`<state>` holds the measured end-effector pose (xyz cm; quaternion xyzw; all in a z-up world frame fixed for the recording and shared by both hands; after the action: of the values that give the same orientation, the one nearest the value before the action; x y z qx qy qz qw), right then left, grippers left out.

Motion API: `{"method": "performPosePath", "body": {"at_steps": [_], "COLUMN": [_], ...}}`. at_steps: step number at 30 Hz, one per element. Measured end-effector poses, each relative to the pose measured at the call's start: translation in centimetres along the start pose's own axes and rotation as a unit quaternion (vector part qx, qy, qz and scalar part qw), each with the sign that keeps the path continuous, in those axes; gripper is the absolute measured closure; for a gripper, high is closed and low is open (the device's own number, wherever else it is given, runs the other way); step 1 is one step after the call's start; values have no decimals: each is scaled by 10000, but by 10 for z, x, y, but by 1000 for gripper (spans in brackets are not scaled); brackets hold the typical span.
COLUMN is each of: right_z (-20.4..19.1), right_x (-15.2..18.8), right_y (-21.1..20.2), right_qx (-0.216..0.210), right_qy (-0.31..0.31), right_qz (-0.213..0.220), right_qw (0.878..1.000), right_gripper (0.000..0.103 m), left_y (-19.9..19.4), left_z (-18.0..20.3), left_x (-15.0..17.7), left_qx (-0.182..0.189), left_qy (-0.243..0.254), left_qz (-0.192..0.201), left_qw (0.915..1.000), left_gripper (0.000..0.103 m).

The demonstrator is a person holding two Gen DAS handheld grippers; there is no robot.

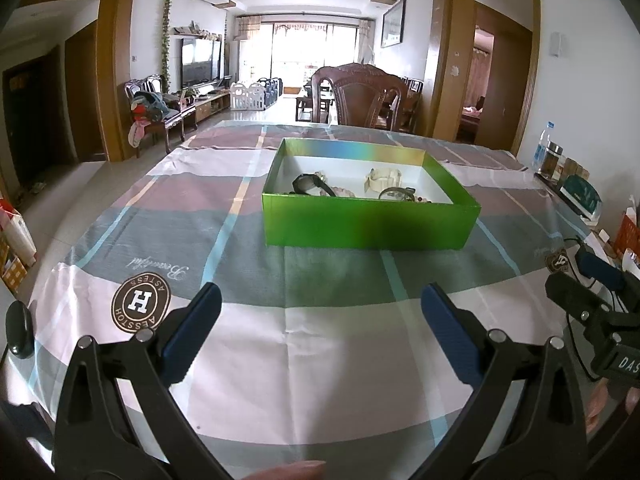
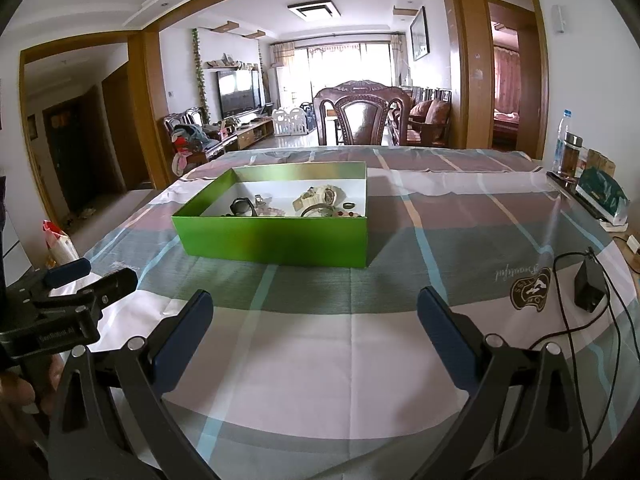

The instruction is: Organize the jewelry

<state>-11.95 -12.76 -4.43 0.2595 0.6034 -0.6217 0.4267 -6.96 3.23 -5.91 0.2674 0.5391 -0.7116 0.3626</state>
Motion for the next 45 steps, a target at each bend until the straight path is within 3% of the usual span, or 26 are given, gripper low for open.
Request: {"method": "performPosePath", "body": {"at_steps": [45], "right_z": [-4], "right_x": [4], "right_y": [5], "right_qx": [-42], "right_qy": [49], "right_qz": [-57], "right_qw": [10000], "right_gripper": [3], "left_y": [-1], "left_z": [-1], "left_x": [0], "left_qx": [-20], "left_qy": [30], "left_qz": [52], "left_qw": [10000], "left_gripper": [4]}}
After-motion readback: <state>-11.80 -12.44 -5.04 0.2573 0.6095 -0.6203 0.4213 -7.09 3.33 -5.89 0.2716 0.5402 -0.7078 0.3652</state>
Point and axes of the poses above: each gripper's, at about its wrist camera, not at the fingertips, and y roughly the way its jaws point, z to its right, x to its underside, the point moved 10 cm from there along y, roughly the way its jaws point, and after that the axes turned 15 degrees about -y, right-handed, at the moved point
